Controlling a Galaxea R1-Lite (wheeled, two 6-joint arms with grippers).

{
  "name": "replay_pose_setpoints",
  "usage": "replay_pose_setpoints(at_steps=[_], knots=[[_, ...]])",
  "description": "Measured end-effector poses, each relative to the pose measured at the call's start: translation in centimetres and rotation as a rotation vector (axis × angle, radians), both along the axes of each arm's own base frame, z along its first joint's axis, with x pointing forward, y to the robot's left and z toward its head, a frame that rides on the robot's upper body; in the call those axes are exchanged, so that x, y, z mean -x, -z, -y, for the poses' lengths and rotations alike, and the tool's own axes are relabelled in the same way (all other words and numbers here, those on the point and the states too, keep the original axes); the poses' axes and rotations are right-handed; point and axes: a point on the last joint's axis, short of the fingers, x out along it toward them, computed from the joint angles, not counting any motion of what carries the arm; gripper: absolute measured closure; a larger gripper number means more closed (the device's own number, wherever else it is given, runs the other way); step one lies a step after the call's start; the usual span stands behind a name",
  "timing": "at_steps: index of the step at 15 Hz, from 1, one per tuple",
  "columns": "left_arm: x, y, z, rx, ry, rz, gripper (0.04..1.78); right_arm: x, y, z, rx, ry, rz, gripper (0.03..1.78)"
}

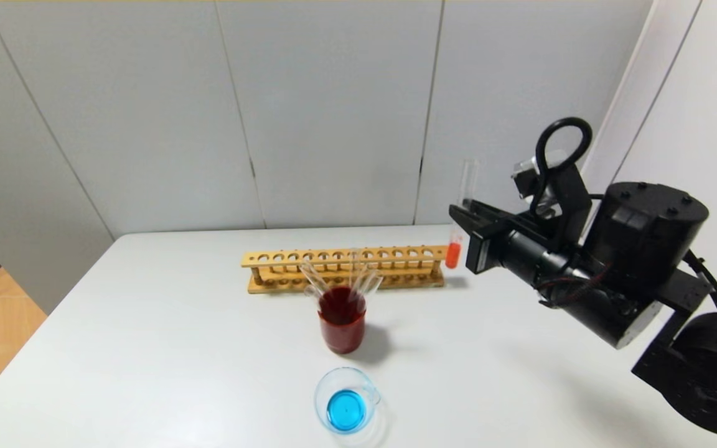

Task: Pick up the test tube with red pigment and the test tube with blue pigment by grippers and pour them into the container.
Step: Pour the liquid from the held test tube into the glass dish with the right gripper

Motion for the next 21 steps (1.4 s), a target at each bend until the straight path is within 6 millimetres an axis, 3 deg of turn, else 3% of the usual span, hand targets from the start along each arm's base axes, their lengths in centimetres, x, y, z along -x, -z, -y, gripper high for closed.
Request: replay_pose_setpoints(at_steps=[3, 6, 10, 21], knots=[[0.0, 0.0, 0.0, 0.000, 0.000, 0.000, 0.07, 2.4, 2.7, 0.9, 0.141, -0.027, -0.012, 1.49], [0.0, 0.0, 0.0, 0.000, 0.000, 0.000, 0.07, 4.0, 4.8, -0.2, 0.225, -0.100, -0.021, 1.49], [0.0, 0.0, 0.0, 0.000, 0.001, 0.000, 0.07, 4.5, 6.8, -1.8, 0.409, -0.185, 0.000, 1.49], [0.0, 0.0, 0.0, 0.000, 0.000, 0.000, 0.07, 5.0, 7.9, -6.0, 0.782, -0.382, 0.106, 1.49]])
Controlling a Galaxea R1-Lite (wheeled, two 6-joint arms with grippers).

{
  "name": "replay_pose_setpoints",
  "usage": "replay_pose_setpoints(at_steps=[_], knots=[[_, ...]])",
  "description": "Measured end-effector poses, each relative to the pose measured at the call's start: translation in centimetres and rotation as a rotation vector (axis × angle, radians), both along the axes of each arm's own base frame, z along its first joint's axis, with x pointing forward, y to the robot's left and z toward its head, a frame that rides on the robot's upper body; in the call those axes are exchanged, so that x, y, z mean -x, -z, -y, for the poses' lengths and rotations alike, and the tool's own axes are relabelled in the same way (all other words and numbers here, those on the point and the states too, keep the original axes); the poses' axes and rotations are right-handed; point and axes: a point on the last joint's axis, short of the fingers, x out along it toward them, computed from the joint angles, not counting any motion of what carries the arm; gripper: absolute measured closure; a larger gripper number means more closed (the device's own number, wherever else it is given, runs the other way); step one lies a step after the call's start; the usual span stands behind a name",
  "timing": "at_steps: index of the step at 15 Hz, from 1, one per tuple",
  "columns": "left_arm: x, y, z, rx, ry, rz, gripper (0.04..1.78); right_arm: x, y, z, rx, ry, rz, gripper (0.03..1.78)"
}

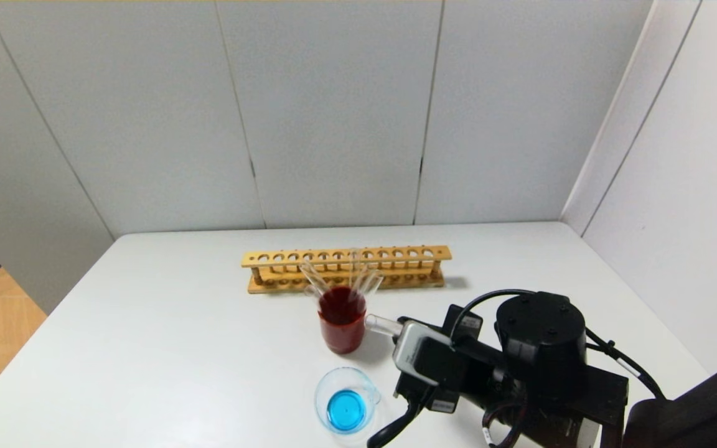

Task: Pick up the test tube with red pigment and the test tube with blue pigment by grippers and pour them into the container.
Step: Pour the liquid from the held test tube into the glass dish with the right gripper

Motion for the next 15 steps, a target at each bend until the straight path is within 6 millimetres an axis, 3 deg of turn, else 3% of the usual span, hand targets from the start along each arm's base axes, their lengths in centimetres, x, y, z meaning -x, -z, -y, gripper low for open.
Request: replay_pose_setpoints(at_steps=[15], knots=[[0.0, 0.0, 0.0, 0.000, 0.000, 0.000, 0.07, 0.6, 0.7, -1.5, 0.372, -0.168, 0.081, 1.49]])
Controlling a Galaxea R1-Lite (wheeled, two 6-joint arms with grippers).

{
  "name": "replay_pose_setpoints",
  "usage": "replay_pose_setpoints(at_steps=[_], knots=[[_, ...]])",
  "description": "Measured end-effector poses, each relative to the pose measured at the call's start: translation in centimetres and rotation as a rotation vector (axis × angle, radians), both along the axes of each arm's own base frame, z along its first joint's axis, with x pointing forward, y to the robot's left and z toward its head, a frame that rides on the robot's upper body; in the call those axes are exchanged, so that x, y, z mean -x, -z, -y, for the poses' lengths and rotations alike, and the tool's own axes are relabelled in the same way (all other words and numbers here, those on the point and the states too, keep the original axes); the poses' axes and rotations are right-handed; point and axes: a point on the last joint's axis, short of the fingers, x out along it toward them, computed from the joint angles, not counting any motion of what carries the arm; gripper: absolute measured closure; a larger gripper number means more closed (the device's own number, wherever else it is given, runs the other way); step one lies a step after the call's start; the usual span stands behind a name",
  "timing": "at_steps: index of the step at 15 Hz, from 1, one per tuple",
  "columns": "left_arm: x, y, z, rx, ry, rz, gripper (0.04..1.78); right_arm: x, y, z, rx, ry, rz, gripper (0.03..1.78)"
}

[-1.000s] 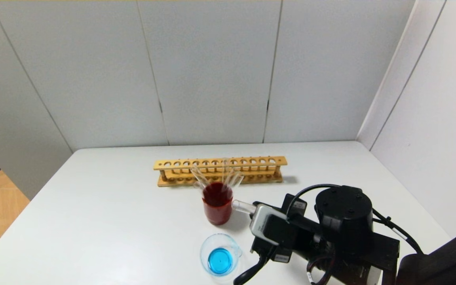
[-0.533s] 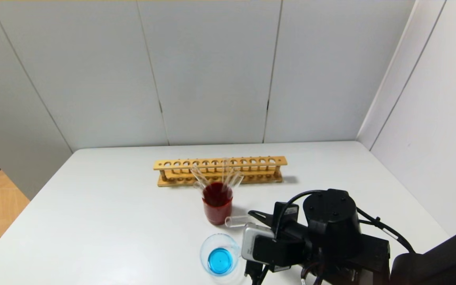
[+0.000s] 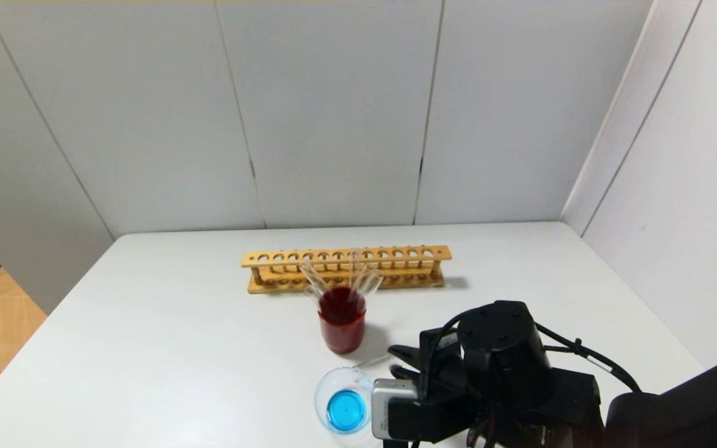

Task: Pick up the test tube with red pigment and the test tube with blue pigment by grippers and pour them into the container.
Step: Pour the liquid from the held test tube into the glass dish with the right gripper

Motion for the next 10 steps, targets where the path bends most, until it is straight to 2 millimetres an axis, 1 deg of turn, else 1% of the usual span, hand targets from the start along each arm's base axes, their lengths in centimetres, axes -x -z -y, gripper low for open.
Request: replay_pose_setpoints(at_steps=[4, 10], knots=[[0.0, 0.0, 0.0, 0.000, 0.000, 0.000, 0.07, -0.8, -1.1, -0.7, 0.100, -0.014, 0.130, 1.49], [0.0, 0.0, 0.0, 0.000, 0.000, 0.000, 0.07, -1.0, -1.3, -1.4, 0.236, -0.008, 0.106, 1.49]])
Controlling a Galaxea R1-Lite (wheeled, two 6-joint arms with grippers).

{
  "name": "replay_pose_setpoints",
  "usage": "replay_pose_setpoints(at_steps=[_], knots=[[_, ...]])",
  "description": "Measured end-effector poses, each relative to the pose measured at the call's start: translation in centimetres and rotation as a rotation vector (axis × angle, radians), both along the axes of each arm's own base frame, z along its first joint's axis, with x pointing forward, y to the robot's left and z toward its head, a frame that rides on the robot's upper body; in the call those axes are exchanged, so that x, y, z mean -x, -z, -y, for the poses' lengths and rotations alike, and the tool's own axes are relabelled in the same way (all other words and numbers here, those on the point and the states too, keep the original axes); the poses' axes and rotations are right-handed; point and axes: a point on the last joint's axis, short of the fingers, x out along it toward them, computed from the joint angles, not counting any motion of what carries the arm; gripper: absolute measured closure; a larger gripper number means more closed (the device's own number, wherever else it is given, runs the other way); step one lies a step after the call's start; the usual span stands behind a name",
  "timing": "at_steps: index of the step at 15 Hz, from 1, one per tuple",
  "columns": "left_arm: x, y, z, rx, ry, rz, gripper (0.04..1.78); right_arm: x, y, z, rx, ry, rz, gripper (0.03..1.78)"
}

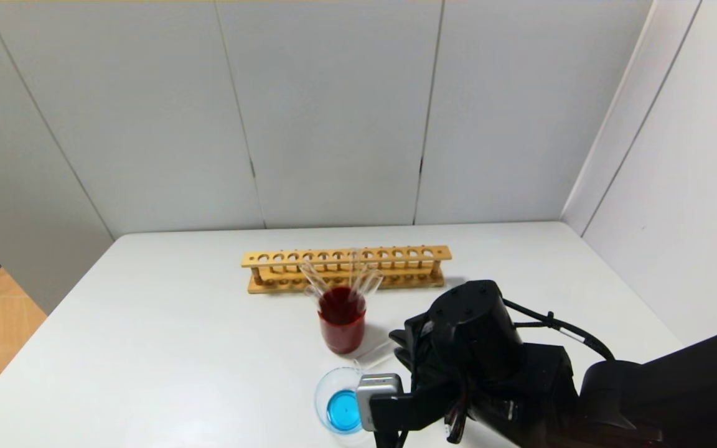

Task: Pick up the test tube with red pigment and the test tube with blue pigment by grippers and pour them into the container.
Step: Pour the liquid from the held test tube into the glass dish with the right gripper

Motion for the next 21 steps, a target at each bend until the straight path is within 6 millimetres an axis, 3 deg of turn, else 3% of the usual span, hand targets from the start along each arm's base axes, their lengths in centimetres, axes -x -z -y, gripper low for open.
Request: replay_pose_setpoints(at_steps=[21], knots=[[0.0, 0.0, 0.0, 0.000, 0.000, 0.000, 0.07, -1.1, -0.9, -1.4, 0.234, -0.024, 0.028, 1.49]])
